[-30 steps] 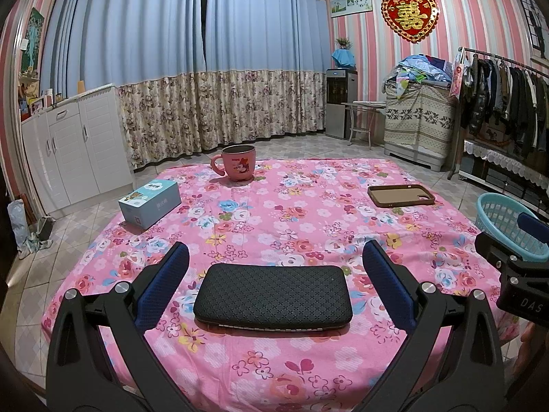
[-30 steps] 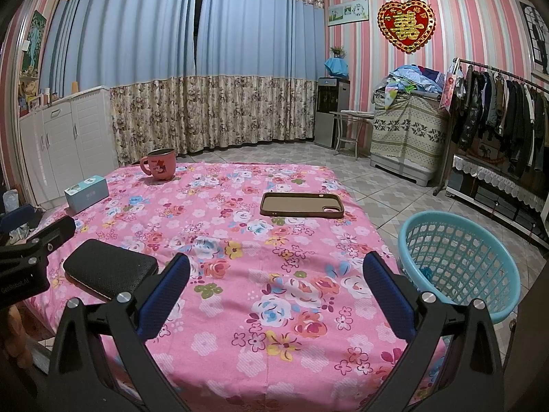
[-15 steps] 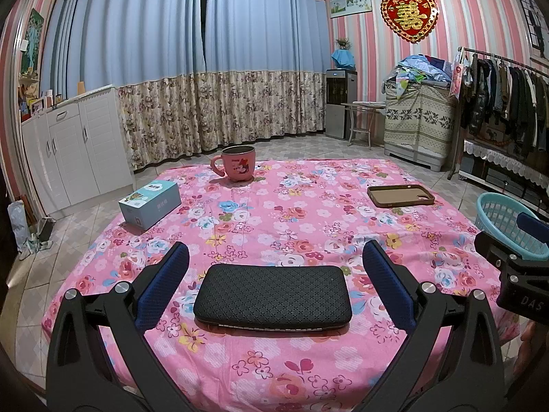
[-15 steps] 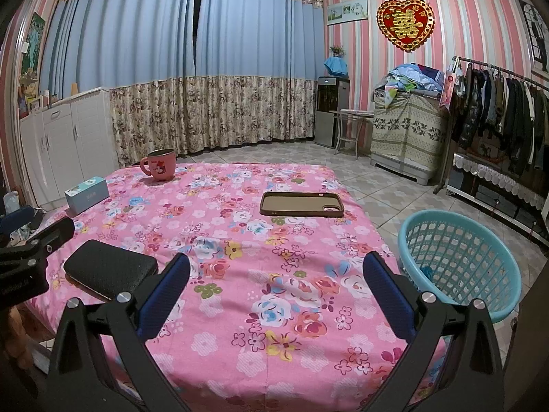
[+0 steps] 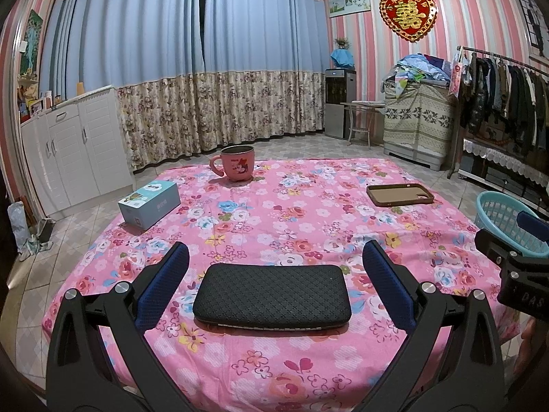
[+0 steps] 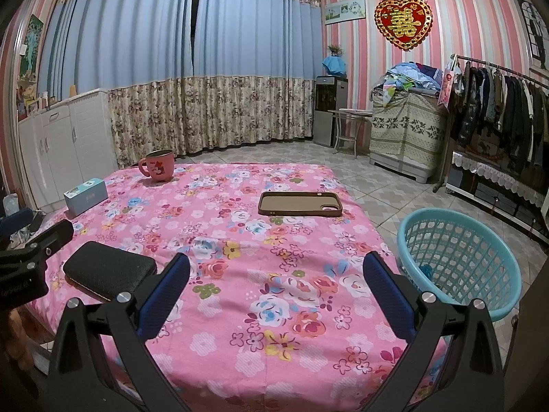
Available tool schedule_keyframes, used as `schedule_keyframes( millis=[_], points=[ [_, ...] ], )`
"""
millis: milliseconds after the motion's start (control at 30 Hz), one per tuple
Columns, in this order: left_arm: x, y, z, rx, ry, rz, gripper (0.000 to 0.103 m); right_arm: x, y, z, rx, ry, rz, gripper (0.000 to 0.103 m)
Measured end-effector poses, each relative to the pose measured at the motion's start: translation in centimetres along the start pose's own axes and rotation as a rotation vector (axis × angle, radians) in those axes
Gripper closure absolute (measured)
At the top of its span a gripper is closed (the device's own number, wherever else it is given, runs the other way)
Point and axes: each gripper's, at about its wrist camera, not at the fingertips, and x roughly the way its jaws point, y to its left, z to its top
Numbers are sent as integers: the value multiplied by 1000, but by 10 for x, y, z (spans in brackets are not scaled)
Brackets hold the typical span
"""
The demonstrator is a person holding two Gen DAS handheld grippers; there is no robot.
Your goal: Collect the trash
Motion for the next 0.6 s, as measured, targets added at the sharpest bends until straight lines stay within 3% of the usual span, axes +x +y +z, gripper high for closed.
schedule_keyframes(
  millis=[600],
  points=[
    [1,1,1,2,1,2,5,0,1,2,-1,-1,-1,4]
  ],
)
